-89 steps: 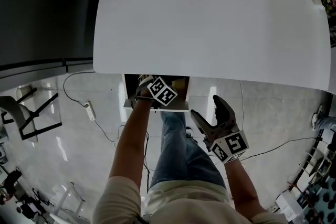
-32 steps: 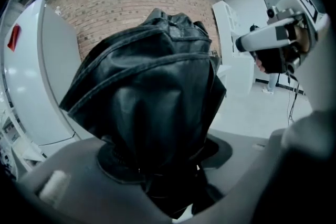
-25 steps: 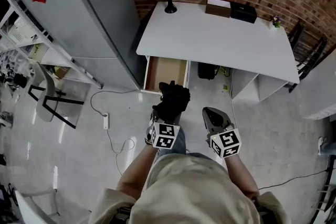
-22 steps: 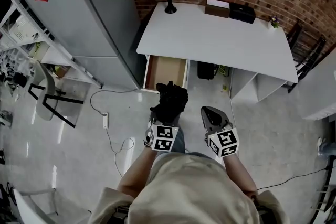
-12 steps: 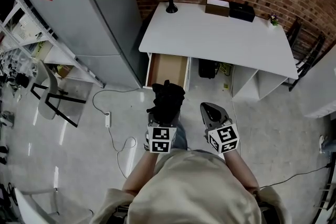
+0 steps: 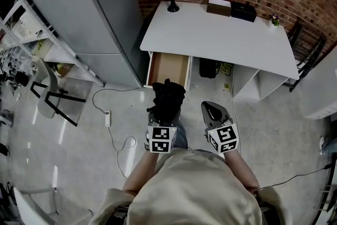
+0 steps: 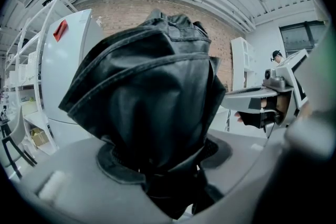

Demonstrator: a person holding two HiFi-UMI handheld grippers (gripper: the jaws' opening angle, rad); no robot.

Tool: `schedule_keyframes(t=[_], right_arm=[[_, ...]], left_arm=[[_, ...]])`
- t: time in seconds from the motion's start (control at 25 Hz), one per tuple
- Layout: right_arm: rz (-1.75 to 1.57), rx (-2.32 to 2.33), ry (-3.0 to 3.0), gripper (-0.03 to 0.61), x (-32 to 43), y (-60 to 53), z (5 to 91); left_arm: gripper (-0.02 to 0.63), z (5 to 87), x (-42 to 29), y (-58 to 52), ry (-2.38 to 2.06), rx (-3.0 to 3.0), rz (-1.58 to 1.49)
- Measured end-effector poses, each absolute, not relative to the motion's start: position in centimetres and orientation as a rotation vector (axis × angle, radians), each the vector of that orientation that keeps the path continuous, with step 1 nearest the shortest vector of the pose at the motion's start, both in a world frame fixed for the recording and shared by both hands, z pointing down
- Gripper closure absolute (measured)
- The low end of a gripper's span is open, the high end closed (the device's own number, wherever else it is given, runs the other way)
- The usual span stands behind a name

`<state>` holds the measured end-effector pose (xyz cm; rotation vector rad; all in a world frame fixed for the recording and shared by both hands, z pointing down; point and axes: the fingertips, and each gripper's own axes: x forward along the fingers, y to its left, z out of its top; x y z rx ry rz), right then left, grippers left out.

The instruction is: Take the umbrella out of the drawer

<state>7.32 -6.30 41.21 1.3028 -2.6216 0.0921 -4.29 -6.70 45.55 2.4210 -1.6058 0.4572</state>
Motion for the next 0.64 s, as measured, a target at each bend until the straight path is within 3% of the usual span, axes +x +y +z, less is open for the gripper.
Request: schedule_keyframes(t=[0.64], right_arm=[[0.113,1.281,-2.642,0.578,7.4,-7.2,41.5]], left_arm=[[0.345,44.5,-4.6,-7.8,-1.648,2.406,0.416]])
